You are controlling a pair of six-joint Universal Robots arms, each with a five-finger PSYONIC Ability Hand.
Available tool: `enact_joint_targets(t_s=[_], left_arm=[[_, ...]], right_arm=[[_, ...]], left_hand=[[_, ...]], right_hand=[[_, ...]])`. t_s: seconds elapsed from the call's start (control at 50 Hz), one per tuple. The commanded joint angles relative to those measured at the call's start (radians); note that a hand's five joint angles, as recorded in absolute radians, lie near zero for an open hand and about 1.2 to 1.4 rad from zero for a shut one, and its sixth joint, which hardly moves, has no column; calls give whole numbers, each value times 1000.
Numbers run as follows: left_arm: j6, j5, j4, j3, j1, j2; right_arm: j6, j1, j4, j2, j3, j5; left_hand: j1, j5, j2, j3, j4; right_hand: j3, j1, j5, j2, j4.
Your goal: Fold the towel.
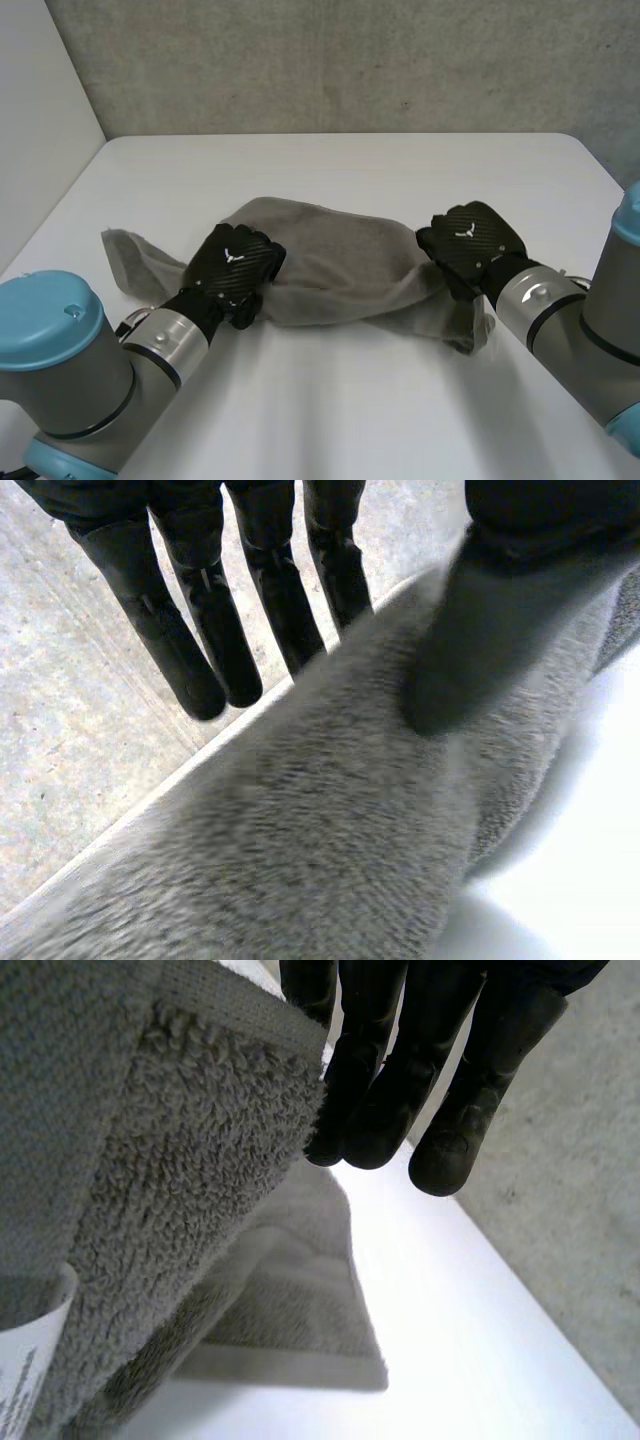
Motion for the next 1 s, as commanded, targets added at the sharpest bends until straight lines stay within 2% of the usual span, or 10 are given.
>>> enact_joint_targets(t_s=[0.02,0.12,0.3,0.44,0.66,0.8,0.86,0.88,0.92,1.0], left_arm=[[6,-2,-11,5,14,3],[7,-2,-16,2,50,7],[13,20,-20,2,205,-1],[102,145,-25,28,339,-48],[246,179,-105,40,387,-113],[257,181,-169,17,389,-105],[257,181,-177,2,392,-96],[257,181,-177,2,392,-96],[256,179,-192,-4,399,-80],[253,179,-212,-11,400,-59]], right_arm=[[2,-1,-5,32,18,63],[-1,-24,-5,38,23,82],[-7,-57,-7,36,35,82],[-10,-60,-8,36,52,80],[-10,-59,-18,44,55,86],[-7,-62,-15,46,57,91],[-7,-64,-7,46,57,91],[-7,-64,-7,46,57,91],[-3,-62,1,44,57,91],[5,-64,8,42,57,91]], left_hand=[[-407,-602,-411,-422,-412],[-505,-700,-509,-519,-510],[-546,-741,-550,-560,-551],[-537,-732,-541,-552,-542],[-496,-691,-500,-511,-501],[-305,-500,-309,-320,-310],[92,-102,88,78,88],[94,-101,90,80,89],[369,174,365,354,364],[528,333,524,514,523]], right_hand=[[62,65,38,62,66],[62,65,38,62,66],[62,65,38,62,66],[62,65,38,62,66],[62,65,38,62,66],[62,65,38,62,66],[62,65,38,62,66],[62,65,38,62,66],[62,65,38,62,66],[62,65,38,62,66]])
